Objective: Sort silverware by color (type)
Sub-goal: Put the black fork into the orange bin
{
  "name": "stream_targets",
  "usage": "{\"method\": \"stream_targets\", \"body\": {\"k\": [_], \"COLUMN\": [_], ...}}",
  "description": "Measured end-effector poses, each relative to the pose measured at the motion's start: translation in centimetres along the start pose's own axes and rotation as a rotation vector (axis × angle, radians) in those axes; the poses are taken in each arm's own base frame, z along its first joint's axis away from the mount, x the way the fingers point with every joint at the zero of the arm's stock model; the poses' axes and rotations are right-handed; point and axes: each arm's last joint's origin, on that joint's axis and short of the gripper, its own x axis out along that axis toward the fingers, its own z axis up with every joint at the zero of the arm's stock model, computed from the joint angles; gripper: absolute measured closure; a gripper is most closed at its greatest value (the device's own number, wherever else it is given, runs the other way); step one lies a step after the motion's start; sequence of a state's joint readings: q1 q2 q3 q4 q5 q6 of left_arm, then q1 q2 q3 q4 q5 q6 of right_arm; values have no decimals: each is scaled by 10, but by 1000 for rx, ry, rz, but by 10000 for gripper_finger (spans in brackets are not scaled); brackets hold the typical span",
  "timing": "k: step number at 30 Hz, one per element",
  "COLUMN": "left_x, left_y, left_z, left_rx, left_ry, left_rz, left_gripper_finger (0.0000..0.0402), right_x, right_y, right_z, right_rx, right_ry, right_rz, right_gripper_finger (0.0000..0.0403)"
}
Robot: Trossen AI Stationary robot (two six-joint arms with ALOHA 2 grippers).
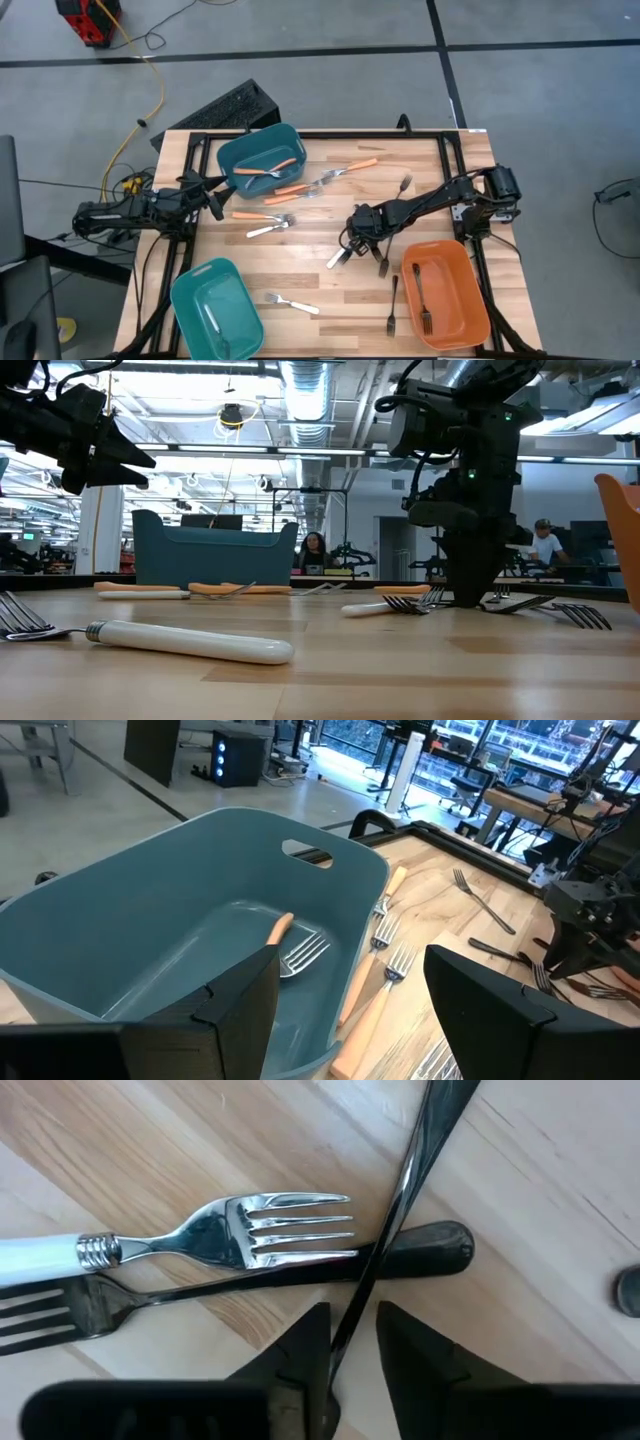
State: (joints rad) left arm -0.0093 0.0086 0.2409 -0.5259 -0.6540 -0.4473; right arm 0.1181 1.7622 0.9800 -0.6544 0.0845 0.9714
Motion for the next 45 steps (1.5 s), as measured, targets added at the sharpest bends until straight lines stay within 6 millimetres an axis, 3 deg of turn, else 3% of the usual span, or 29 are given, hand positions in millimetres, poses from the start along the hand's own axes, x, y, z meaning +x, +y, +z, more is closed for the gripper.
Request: {"method": "stream_targets", "body": {"k": [17, 32, 45], "left_x": [0, 0, 0], "left_y": [0, 0, 0], "left_z": [0, 0, 0], "left_rx": [-1, 0, 0], "left_ry": [0, 0, -1], "left_rz": [0, 0, 1], "left_gripper_finger": [167, 167, 167], "right_x": [-10, -14, -38], "right_y": [9, 6, -6], "right_z": [8, 15, 59], "right_rx": [10, 12, -110], "right_ry": [6, -27, -81], "right_rz": [32, 3, -26], "right_gripper_finger": [369, 370, 370]}}
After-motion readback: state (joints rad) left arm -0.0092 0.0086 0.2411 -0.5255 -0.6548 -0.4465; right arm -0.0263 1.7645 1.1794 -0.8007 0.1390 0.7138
